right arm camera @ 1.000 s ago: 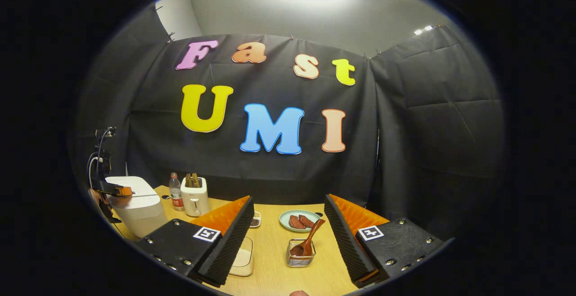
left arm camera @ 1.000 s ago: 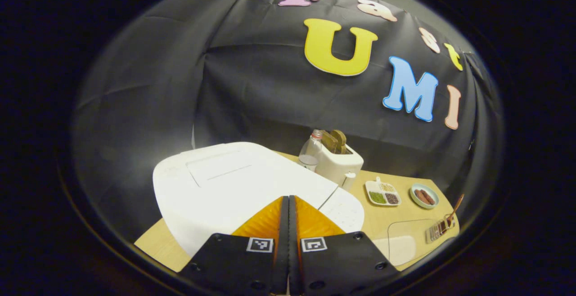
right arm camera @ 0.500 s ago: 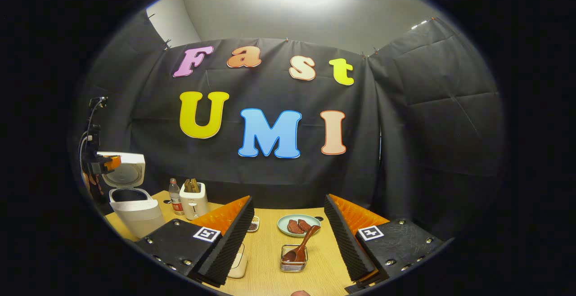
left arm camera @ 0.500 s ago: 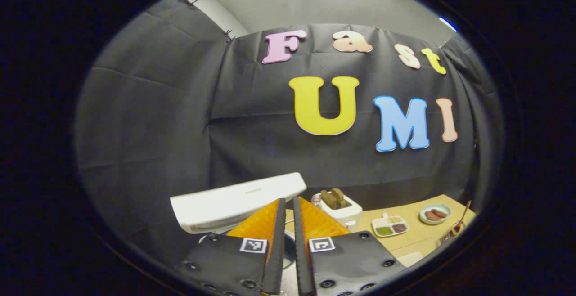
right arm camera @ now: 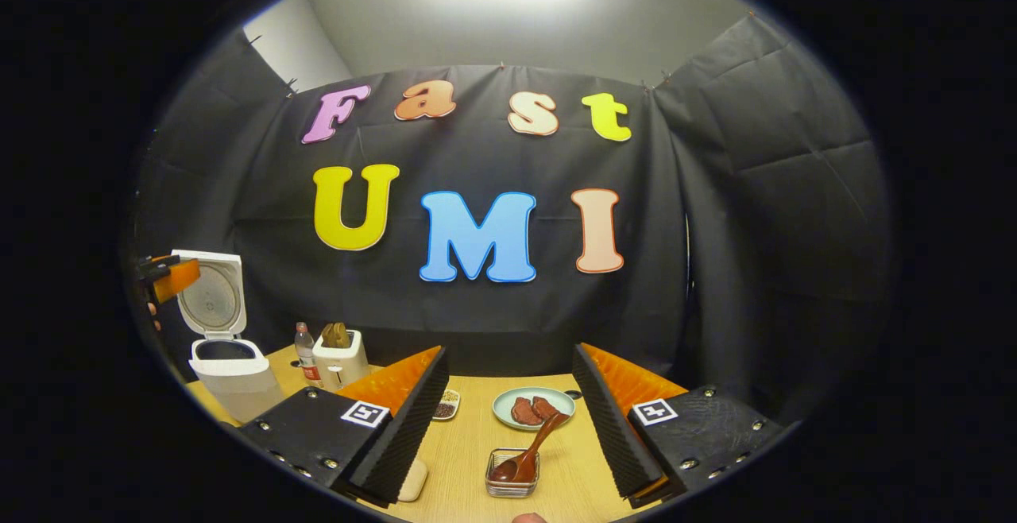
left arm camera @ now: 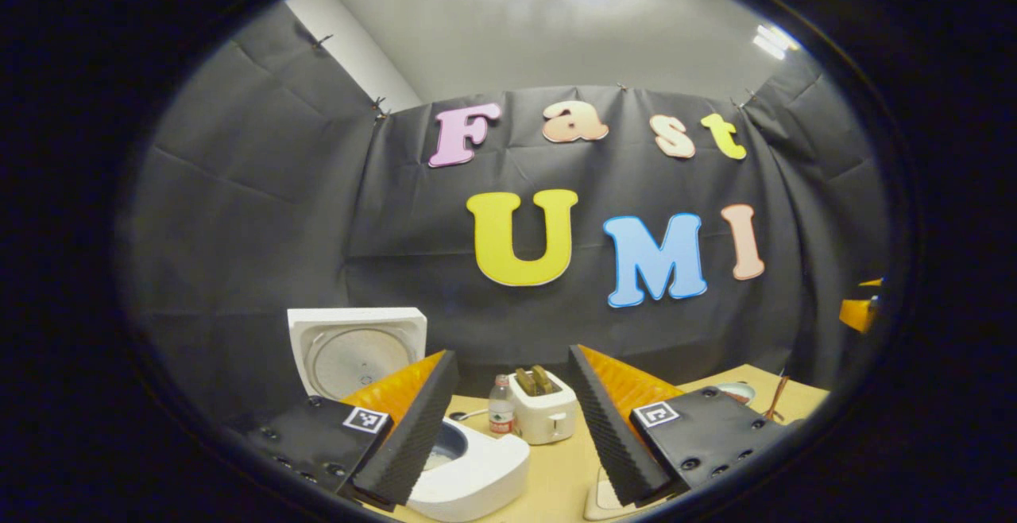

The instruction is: Close the left gripper, press the button to open the rice cooker; take a wooden spoon from the chopstick holder with the right hand, scoop a spoonful of rice and pour it into the rice cooker, then put the wooden spoon back into the chopstick holder.

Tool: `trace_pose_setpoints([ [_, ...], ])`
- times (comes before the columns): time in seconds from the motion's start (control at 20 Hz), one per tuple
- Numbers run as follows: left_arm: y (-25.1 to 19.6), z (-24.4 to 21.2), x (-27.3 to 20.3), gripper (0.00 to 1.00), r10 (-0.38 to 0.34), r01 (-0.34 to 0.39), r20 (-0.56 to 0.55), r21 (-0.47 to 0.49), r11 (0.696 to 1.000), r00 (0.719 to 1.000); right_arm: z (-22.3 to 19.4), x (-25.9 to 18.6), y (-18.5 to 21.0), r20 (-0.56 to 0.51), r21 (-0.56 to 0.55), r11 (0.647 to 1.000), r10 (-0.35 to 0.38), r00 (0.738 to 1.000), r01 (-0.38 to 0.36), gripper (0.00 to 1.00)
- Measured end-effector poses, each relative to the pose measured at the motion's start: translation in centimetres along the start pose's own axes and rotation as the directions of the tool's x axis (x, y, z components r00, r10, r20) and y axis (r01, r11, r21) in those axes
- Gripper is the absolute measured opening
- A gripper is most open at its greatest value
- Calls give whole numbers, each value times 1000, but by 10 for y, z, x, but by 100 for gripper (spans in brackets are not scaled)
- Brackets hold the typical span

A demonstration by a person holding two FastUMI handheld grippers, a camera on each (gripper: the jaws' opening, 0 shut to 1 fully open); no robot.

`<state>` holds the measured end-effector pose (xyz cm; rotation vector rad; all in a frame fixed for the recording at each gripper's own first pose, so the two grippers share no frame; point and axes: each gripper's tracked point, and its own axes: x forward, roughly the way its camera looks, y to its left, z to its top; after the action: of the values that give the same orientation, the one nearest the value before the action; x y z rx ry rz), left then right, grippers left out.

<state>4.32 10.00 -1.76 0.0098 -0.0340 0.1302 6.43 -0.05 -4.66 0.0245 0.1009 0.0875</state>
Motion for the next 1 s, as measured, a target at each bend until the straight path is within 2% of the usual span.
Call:
trace_pose_setpoints([
  [0.15, -13, 0, -17, 94, -11, 11, -9, 22, 1000, 1000, -21, 25, -15, -36, 59, 998, 4, 999, -1, 95],
  [0.4, -22, 8, -46, 96, -2, 3, -11, 53, 999, 1000, -76, 64, -42, -190, 145, 989, -13, 982, 42, 96],
  [0.65, -29, 27, -70, 96, 14, -13, -14, 42, 999, 1000, -131, 88, -52, -332, 218, 975, 40, 943, 36, 96],
  [0.75, -27, 34, -76, 96, 32, -31, -4, 62, 998, 999, -155, 97, -58, -385, 220, 974, 39, 922, 51, 96],
  [1.0, -22, 39, -95, 96, 67, -64, -21, 120, 991, 998, -201, 117, -54, -482, 201, 979, 78, 873, 24, 97],
])
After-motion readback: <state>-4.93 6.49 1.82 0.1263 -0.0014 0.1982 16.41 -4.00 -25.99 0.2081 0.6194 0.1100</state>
